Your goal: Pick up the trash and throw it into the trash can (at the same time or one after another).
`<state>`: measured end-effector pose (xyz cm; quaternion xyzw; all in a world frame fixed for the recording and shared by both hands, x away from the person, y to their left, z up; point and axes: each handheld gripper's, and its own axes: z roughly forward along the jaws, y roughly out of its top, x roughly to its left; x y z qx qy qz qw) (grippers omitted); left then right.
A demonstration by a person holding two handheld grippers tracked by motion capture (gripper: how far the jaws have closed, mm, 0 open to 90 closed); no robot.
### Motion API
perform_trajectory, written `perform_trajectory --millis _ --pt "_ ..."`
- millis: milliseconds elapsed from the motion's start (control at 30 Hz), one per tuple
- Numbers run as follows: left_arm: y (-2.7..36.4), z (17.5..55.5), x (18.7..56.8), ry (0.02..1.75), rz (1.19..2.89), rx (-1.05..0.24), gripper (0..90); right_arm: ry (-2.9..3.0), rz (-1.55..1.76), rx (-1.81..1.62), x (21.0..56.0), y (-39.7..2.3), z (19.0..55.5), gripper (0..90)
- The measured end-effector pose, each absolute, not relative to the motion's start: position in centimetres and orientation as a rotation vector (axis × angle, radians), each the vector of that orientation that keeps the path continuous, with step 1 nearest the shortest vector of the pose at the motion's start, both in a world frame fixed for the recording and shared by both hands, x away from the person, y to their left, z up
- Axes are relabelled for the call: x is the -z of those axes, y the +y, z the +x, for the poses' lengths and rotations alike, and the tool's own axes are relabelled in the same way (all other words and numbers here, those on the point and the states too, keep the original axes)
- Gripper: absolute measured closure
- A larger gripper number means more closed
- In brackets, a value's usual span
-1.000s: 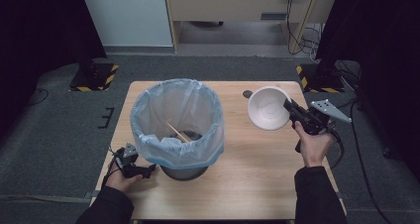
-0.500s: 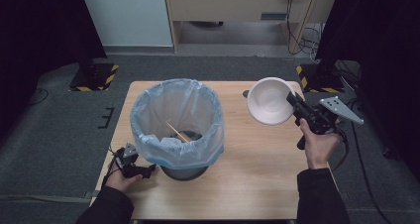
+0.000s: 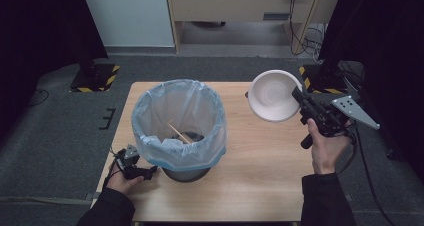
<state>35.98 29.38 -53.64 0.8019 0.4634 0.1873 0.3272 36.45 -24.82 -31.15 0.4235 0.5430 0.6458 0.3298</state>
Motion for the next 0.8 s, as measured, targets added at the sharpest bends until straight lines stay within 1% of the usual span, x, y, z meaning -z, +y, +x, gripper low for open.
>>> perform_trajectory --millis 500,800 --pt "29.4 36.0 53.6 1.214 2.100 -0.490 0.0 1.398 1.031 -1.781 28.3 -23.6 35.4 83.7" --pt "29.4 36.0 53.6 1.214 2.100 -0.490 0.0 1.390 0.970 -1.844 26.3 -21.7 35.0 83.6"
